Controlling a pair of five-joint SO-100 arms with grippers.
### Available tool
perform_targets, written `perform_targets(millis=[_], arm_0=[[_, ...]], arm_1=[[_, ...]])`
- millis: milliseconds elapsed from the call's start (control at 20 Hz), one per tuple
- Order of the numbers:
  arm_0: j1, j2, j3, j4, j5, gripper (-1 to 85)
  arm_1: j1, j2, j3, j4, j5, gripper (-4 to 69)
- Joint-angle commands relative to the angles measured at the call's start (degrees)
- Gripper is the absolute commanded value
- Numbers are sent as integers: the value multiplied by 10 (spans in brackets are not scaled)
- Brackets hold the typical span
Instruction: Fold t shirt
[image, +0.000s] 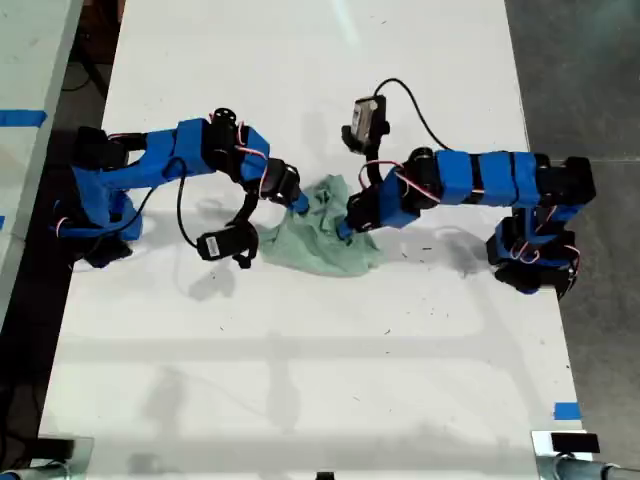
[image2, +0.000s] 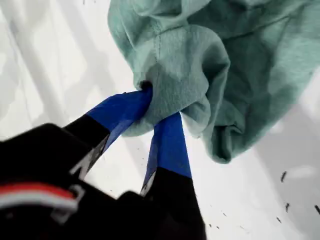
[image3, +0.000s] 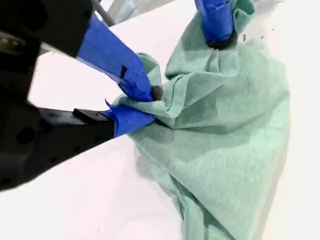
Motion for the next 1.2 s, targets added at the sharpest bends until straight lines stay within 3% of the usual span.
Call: perform_targets(millis=[0, 200, 500, 600, 650, 700, 750, 850, 1150], arm_0=[[-54, -10, -10, -13, 30, -2], [-100, -91, -10, -49, 60, -2], [-103, -228, -10, -89, 62, -2], [-95, -255, -11, -97, 57, 83], [-91, -259, -11, -98, 54, 126], [-91, -260, -11, -94, 51, 148], [-94, -254, -11, -90, 52, 172], [-100, -225, -11, -77, 61, 179], [-90, -43, -14, -26, 69, 145]], arm_1=[[57, 57, 28, 4, -31, 8], [134, 69, 138, -49, -69, 8], [184, -21, 286, -217, -97, 8], [179, -89, 270, -235, -93, 8], [174, -114, 253, -231, -91, 55], [169, -133, 231, -216, -88, 330], [164, -146, 202, -188, -89, 396], [156, -154, 149, -138, -94, 427], [131, -65, 24, 18, -96, 389]])
